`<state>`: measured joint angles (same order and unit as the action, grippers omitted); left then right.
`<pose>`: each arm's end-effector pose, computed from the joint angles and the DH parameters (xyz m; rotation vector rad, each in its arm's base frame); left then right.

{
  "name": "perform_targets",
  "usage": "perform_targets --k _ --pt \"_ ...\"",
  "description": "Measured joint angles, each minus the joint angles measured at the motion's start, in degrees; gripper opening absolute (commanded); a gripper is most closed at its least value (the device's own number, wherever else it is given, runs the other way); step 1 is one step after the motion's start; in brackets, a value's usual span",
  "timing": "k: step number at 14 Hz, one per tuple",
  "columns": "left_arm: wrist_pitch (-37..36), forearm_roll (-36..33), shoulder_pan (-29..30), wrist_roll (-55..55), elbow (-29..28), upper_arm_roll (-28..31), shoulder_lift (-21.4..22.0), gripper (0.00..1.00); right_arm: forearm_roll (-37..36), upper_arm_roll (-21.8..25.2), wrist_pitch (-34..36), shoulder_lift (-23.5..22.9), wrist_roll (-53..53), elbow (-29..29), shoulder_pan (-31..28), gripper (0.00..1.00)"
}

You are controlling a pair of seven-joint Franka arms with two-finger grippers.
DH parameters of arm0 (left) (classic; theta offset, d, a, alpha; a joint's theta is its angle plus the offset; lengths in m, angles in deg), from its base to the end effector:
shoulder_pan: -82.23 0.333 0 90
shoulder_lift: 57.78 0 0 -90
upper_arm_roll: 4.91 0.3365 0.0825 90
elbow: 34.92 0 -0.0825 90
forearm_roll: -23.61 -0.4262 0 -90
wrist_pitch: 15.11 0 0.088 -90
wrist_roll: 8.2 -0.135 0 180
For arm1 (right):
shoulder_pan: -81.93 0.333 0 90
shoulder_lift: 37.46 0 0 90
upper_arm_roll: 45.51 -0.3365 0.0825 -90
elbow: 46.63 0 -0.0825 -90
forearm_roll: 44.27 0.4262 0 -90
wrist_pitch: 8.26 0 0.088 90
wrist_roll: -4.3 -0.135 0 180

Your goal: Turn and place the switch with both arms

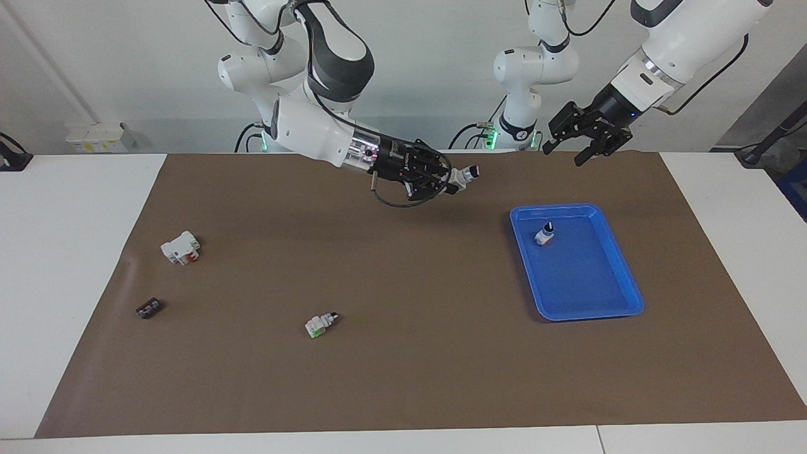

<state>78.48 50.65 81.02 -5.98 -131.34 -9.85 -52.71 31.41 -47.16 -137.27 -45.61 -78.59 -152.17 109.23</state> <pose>0.5643 -0.1220 0.6299 2.6754 -0.0637 0.0058 0.5795 0.3744 0.4861 -1.4079 1.6313 0.9610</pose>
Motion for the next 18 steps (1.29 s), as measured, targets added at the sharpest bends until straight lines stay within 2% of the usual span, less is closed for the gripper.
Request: perform_targets --k 2,5,6,7,10,14,16,18 --pt "4.2 4.1 -0.1 2.9 -1.3 -1.7 0.2 0.72 0.0 0.0 0.0 0.0 0.0 0.0 0.0 0.0" --pt "7.9 9.1 -0.2 4.4 -2.9 -4.2 0.2 0.66 0.0 0.0 0.0 0.0 0.0 0.0 0.0 0.0" --pt "9.1 10.1 -0.3 4.7 -3.4 -5.0 0.1 0.57 0.0 0.0 0.0 0.0 0.0 0.0 0.0 0.0" --pt "10.7 11.2 -0.7 5.1 -4.2 -5.4 0.1 0.52 0.0 0.0 0.0 0.0 0.0 0.0 0.0 0.0" --pt "13.9 13.7 -1.6 5.4 -6.8 -6.2 0.0 0.5 0.0 0.0 0.0 0.0 0.0 0.0 0.0 0.0" --pt "14.7 15.0 -2.0 7.2 -7.4 -6.7 0.0 0.47 0.0 0.0 0.0 0.0 0.0 0.0 0.0 0.0" --pt "14.8 15.7 -2.2 7.3 -7.4 -6.9 0.0 0.35 0.0 0.0 0.0 0.0 0.0 0.0 0.0 0.0" --pt "14.8 15.8 -2.3 7.4 -7.4 -7.7 0.0 0.29 0.0 0.0 0.0 0.0 0.0 0.0 0.0 0.0"
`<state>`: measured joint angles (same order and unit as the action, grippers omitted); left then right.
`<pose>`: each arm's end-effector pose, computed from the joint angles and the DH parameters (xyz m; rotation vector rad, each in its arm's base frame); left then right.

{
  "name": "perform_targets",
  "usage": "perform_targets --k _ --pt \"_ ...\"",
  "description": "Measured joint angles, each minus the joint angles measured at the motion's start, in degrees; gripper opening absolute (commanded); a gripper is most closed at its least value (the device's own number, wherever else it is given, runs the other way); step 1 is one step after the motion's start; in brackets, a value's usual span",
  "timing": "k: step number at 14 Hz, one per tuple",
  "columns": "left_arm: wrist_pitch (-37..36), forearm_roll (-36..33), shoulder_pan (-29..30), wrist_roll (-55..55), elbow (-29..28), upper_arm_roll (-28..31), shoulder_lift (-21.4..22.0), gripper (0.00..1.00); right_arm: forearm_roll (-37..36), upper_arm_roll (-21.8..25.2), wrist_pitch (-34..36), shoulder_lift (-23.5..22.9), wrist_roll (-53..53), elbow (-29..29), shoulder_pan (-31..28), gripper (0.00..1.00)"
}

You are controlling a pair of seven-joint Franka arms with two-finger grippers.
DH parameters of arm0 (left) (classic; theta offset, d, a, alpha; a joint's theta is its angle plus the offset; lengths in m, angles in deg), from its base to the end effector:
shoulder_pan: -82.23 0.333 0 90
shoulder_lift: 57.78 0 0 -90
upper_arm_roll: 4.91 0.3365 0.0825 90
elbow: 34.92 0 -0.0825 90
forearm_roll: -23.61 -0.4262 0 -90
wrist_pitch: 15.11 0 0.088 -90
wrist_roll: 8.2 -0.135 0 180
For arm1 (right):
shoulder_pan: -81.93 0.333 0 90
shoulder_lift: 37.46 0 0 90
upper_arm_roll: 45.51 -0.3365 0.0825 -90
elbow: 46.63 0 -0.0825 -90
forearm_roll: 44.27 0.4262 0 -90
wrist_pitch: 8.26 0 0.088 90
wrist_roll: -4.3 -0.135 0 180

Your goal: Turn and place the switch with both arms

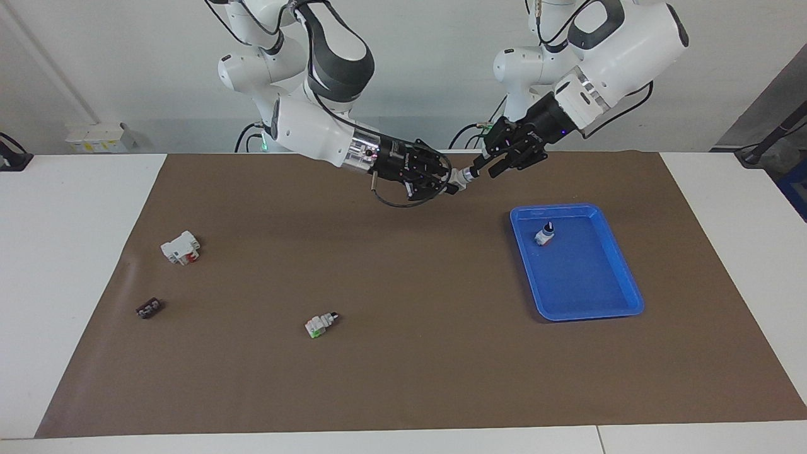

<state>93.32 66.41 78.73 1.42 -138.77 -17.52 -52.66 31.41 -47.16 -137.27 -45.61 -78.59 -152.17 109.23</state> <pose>0.5563 -0.2364 0.5979 2.4157 0.0849 -0.0005 0.5795 0.3744 0.4861 -1.4079 1.6313 0.9610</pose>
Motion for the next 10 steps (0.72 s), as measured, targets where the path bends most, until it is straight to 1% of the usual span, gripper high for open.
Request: perform_targets --k 1,2,3,5,6,8,10 --pt "0.1 0.0 0.0 0.1 0.0 -0.4 0.0 0.26 0.0 0.0 0.0 0.0 0.0 0.0 0.0 0.0" --pt "0.1 0.0 0.0 0.1 0.0 -0.6 0.0 0.19 0.0 0.0 0.0 0.0 0.0 0.0 0.0 0.0" --pt "0.1 0.0 0.0 0.1 0.0 -0.6 0.0 0.16 0.0 0.0 0.0 0.0 0.0 0.0 0.0 0.0" --pt "0.1 0.0 0.0 0.1 0.0 -0.6 0.0 0.13 0.0 0.0 0.0 0.0 0.0 0.0 0.0 0.0" --pt "0.2 0.0 0.0 0.1 0.0 -0.6 0.0 0.1 0.0 0.0 0.0 0.0 0.0 0.0 0.0 0.0" --pt "0.2 0.0 0.0 0.1 0.0 -0.6 0.0 0.0 0.0 0.0 0.0 0.0 0.0 0.0 0.0 0.0" --pt "0.2 0.0 0.0 0.1 0.0 -0.6 0.0 0.0 0.0 0.0 0.0 0.0 0.0 0.0 0.0 0.0"
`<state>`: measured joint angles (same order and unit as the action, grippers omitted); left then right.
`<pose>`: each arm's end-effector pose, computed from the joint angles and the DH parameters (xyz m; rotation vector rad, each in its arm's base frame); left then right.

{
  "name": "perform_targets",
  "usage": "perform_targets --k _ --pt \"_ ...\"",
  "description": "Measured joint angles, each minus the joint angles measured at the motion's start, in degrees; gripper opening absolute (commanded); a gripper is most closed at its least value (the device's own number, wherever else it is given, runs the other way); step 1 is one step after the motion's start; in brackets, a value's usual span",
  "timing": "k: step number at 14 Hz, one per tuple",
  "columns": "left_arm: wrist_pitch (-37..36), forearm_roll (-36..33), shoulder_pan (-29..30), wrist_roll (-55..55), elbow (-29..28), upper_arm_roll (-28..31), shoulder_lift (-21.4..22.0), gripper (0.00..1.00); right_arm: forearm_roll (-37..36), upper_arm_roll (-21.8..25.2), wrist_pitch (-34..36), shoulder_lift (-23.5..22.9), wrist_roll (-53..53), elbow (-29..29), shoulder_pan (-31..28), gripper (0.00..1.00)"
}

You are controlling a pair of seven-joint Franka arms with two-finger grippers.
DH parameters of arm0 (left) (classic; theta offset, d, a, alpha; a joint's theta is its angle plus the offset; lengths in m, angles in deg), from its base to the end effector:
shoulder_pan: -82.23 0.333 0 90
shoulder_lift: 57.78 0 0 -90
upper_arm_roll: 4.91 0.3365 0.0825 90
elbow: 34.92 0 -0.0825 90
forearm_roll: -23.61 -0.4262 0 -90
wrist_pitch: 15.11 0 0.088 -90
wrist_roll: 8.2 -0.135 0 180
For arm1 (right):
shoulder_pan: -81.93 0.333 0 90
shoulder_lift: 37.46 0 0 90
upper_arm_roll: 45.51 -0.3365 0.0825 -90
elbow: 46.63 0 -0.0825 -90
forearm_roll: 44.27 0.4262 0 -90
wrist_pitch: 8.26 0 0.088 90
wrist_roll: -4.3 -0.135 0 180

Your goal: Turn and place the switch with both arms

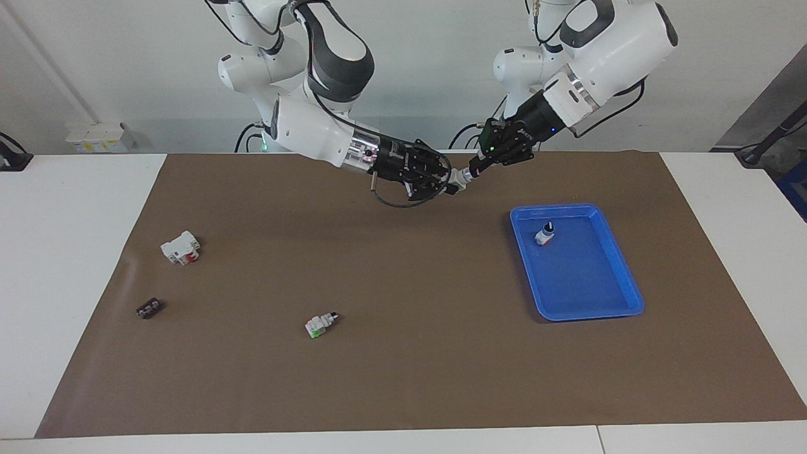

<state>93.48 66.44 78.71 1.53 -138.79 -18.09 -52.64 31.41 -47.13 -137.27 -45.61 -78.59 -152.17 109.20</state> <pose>0.5541 -0.2423 0.5979 2.4161 0.0762 -0.0028 0.5799 0.3738 0.4861 -1.4070 1.6319 0.9604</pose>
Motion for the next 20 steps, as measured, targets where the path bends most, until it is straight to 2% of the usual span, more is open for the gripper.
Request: perform_targets --k 16,17,18,20 --pt "0.2 0.0 0.0 2.5 -0.4 -0.2 0.0 0.0 0.0 0.0 0.2 0.0 0.0 -0.3 -0.1 0.0" --pt "0.3 0.0 0.0 2.5 -0.5 -0.2 0.0 0.01 0.0 0.0 0.2 0.0 0.0 -0.4 -0.1 0.0" --pt "0.3 0.0 0.0 2.5 -0.5 -0.2 0.1 0.07 0.0 0.0 0.2 0.0 0.0 -0.4 -0.1 0.0" --pt "0.3 0.0 0.0 2.5 -0.8 -0.3 0.2 0.1 0.0 0.0 0.3 0.0 0.0 -0.5 -0.1 0.0"
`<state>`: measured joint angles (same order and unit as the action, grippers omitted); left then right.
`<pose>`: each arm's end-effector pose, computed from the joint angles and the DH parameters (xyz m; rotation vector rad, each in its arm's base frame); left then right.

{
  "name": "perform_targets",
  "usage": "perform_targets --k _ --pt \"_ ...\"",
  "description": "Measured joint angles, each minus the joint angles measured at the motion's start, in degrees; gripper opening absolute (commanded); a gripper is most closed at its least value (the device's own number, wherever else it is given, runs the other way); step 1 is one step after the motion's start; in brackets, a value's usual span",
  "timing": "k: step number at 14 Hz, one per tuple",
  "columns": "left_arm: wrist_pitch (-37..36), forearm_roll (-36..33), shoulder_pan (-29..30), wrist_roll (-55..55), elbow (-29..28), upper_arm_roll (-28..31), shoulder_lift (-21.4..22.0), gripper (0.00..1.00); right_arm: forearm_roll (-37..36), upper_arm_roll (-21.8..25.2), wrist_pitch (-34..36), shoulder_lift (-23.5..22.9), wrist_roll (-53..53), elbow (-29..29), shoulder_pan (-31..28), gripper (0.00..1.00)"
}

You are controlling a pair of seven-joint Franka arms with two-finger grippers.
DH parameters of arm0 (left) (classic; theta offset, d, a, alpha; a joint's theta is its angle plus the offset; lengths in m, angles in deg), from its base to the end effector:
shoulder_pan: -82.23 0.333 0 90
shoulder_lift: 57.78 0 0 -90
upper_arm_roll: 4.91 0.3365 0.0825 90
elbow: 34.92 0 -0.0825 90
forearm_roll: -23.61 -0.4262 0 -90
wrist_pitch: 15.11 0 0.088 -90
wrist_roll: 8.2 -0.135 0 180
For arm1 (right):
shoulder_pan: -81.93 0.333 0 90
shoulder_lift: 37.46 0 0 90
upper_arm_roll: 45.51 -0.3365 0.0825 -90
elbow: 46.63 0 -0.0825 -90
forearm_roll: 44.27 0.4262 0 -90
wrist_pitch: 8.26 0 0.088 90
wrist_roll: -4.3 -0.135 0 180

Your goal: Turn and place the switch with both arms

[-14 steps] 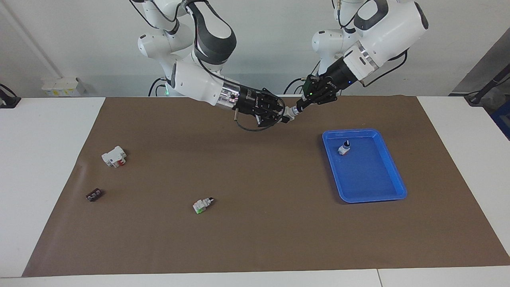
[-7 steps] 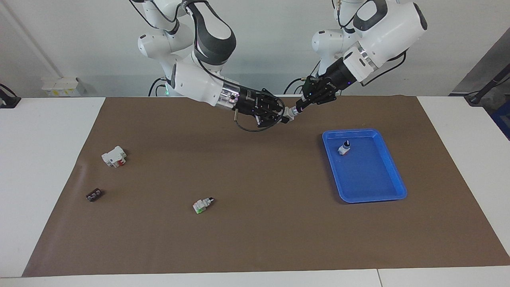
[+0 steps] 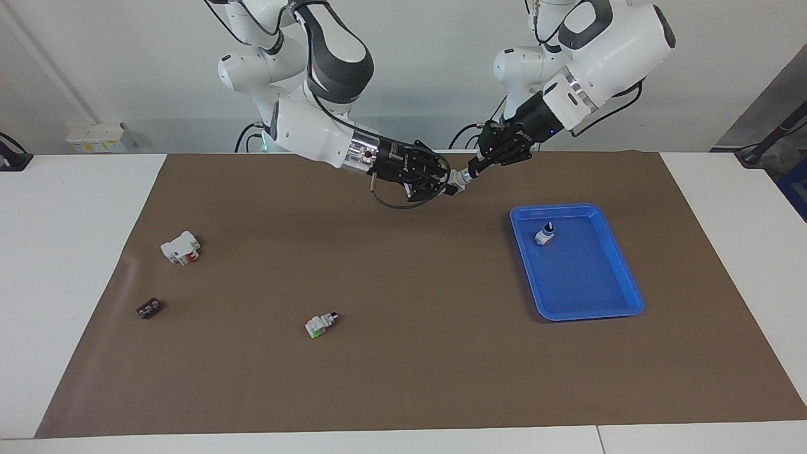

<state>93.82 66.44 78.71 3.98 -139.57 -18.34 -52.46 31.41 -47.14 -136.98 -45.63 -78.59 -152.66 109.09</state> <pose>0.5520 -0.2440 0.5926 2.4176 0.1303 -0.0288 0.5787 0.3727 0.4810 -1.4090 1.6397 0.9682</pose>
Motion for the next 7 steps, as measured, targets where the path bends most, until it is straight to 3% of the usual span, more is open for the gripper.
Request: perform_targets --k 3,7 --pt "0.0 0.0 0.0 0.0 -0.5 -0.1 0.2 0.26 0.0 0.0 0.1 0.0 0.0 -0.1 0.0 0.0" --pt "0.1 0.0 0.0 0.0 -1.2 -0.3 0.6 0.24 0.0 0.0 0.1 0.0 0.0 -0.1 -0.3 0.0"
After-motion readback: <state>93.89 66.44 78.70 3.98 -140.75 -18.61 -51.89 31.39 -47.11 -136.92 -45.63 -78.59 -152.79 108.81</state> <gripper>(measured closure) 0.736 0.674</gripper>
